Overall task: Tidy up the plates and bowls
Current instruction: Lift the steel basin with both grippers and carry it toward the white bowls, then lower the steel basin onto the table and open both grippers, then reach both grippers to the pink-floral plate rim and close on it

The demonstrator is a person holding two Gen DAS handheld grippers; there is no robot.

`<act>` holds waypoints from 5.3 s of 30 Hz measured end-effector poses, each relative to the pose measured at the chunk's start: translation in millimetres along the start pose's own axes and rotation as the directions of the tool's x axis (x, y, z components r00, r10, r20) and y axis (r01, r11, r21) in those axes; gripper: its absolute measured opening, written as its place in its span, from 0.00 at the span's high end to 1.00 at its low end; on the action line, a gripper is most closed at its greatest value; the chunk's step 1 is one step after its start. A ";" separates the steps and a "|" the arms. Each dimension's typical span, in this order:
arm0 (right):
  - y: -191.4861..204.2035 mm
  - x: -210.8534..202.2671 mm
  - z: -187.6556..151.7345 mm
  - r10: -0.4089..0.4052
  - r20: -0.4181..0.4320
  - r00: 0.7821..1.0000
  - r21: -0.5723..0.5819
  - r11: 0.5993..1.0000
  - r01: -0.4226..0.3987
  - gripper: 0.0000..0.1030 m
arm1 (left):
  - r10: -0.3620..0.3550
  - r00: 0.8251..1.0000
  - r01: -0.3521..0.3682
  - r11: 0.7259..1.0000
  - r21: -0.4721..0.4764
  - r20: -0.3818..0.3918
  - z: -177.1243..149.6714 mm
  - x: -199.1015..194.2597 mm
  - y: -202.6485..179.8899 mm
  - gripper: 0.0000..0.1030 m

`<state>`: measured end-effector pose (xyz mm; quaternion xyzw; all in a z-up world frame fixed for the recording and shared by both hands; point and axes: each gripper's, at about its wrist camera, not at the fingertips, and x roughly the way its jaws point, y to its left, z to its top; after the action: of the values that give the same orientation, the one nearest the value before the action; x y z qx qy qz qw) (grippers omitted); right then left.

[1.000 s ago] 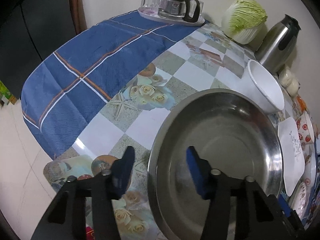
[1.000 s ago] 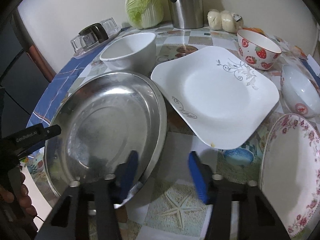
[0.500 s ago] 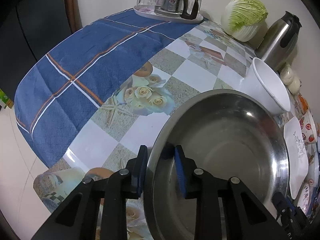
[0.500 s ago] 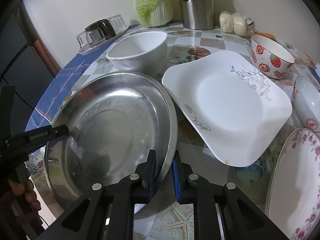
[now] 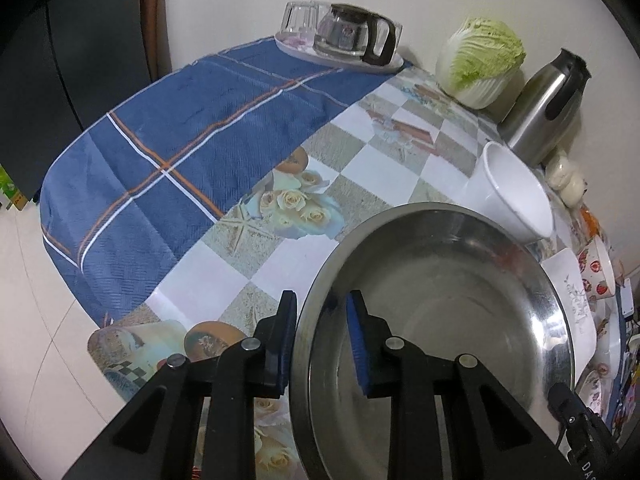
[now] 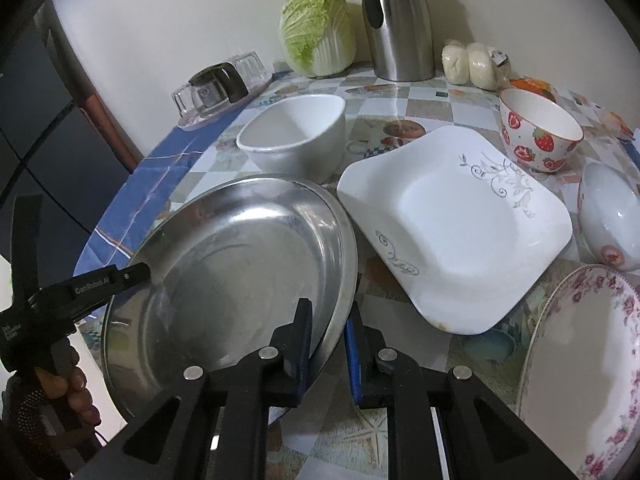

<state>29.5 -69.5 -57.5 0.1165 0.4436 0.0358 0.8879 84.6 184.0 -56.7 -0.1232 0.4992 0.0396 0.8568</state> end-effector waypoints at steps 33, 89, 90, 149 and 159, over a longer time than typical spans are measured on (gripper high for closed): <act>-94.3 -67.3 9.8 -0.033 0.134 0.990 0.074 0.997 0.023 0.83 | -0.126 0.989 0.115 0.984 0.133 0.077 -13.8 -42.5 -114.4 0.74; -173.8 -17.0 36.6 -0.183 0.077 0.980 0.241 0.957 0.159 0.81 | -0.171 0.984 0.177 0.950 0.257 -0.043 8.0 36.0 -211.4 0.73; -173.9 -15.4 36.1 -0.185 0.070 0.980 0.240 0.957 0.163 0.81 | -0.172 0.984 0.179 0.951 0.253 -0.050 7.2 37.4 -210.5 0.74; -128.8 -80.9 2.3 -0.238 0.204 0.950 0.107 0.970 0.220 0.00 | -0.141 0.989 0.124 0.953 0.275 0.041 -42.1 -34.5 -179.3 0.00; -118.0 -106.5 -12.2 -0.249 0.269 0.930 0.094 0.968 0.232 0.00 | -0.213 0.976 0.191 0.942 0.277 0.051 -50.8 -55.0 -173.6 0.00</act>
<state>-49.3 -199.7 -9.7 0.0919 0.3260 -0.1033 0.9352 47.4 6.5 -3.2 -0.0541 0.4497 -0.1119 0.8845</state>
